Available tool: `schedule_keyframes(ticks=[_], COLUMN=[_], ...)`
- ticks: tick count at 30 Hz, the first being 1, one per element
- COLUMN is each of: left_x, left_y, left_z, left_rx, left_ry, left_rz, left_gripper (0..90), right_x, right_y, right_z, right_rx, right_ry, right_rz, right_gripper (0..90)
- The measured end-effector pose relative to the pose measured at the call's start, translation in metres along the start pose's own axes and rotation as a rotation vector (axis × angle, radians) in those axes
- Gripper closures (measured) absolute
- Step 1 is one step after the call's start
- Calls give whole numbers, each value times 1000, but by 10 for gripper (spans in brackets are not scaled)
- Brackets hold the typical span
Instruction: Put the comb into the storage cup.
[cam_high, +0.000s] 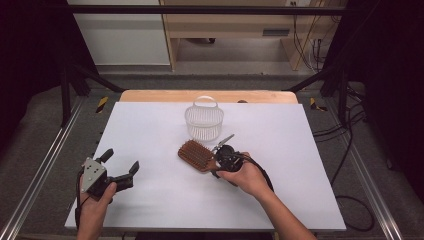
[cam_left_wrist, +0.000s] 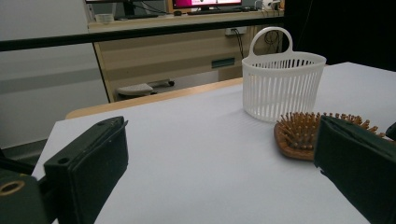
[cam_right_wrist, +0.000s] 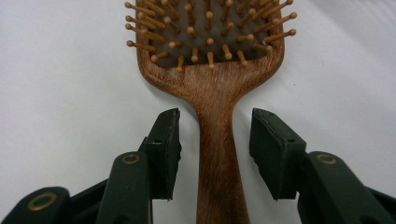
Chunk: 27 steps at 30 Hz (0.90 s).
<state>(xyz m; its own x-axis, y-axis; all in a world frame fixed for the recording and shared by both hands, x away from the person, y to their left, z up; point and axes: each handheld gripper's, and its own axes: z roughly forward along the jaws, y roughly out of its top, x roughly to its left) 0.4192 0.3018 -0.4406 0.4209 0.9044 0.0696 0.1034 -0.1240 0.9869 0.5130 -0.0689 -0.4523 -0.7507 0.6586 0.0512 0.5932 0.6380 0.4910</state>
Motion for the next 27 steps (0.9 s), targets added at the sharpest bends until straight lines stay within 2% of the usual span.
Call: schedule_keyframes(ticks=[16, 27], left_x=[-1, 0], left_y=[1, 0], left_z=[0, 0], left_rx=[2, 1], left_ry=[4, 7], left_rz=[1, -9], left_gripper=[34, 34], right_x=[3, 8], right_y=[4, 6], right_z=[7, 7], right_rx=[39, 66], right_ry=[-14, -51], right_rz=[-26, -57], right_gripper=[586, 688])
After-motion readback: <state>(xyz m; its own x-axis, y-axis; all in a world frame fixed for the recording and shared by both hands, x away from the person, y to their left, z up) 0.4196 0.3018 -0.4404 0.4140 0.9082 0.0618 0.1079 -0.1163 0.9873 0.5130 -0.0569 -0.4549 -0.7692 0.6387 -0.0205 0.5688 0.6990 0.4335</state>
